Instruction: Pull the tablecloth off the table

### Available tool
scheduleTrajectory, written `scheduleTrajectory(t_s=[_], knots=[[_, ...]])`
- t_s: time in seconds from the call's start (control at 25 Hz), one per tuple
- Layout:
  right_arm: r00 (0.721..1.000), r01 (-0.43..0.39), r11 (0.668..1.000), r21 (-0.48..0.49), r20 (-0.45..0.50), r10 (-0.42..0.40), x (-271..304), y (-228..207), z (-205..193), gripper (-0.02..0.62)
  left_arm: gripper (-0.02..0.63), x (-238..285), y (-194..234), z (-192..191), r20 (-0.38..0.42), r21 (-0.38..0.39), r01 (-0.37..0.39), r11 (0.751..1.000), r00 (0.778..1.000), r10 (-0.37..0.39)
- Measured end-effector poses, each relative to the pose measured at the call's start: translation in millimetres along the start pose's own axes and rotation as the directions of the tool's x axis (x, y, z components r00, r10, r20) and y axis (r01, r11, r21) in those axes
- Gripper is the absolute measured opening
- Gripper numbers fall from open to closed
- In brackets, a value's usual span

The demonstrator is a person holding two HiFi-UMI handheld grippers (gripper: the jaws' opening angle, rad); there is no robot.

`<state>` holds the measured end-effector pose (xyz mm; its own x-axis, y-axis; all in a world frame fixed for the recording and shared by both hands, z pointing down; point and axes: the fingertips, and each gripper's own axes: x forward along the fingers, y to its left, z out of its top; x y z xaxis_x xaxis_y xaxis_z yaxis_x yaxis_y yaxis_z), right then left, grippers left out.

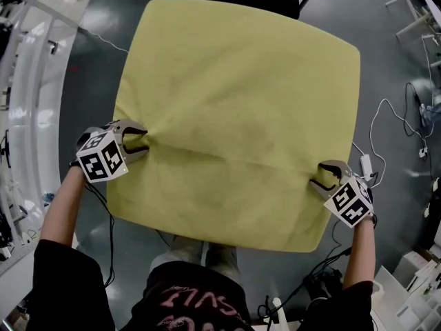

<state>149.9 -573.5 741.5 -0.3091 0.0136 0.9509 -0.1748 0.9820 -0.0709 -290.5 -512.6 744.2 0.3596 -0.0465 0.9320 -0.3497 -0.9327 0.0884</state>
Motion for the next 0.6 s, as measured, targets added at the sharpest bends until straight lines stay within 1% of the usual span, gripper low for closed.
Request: scheduleTrajectory(t_s=[0.16, 0.4, 0.52, 0.6], knots=[[1.000, 0.004, 1.000, -0.018, -0.001, -0.004, -1.0, 1.6, 0.8, 0.198, 0.140, -1.0, -3.3, 0.3, 0.009, -0.007, -0.003, 1.000, 1.000, 0.003], [1.000, 0.014, 1.000, -0.021, 0.005, -0.014, -0.5, 4.9, 0.7, 0.156, 0.109, -0.4, -3.7, 0.7, 0.013, -0.029, -0.005, 1.000, 1.000, 0.006], [1.000, 0.020, 1.000, -0.007, 0.019, -0.020, -1.0, 8.1, -0.1, 0.136, 0.072, 0.7, -7.0, 1.1, 0.023, -0.056, -0.017, 0.998, 1.000, 0.018], [0.999, 0.021, 1.000, -0.009, 0.028, -0.021, -1.7, 10.1, 0.4, 0.117, 0.031, 0.4, -9.7, 0.7, 0.031, -0.071, -0.028, 0.997, 0.999, 0.031]])
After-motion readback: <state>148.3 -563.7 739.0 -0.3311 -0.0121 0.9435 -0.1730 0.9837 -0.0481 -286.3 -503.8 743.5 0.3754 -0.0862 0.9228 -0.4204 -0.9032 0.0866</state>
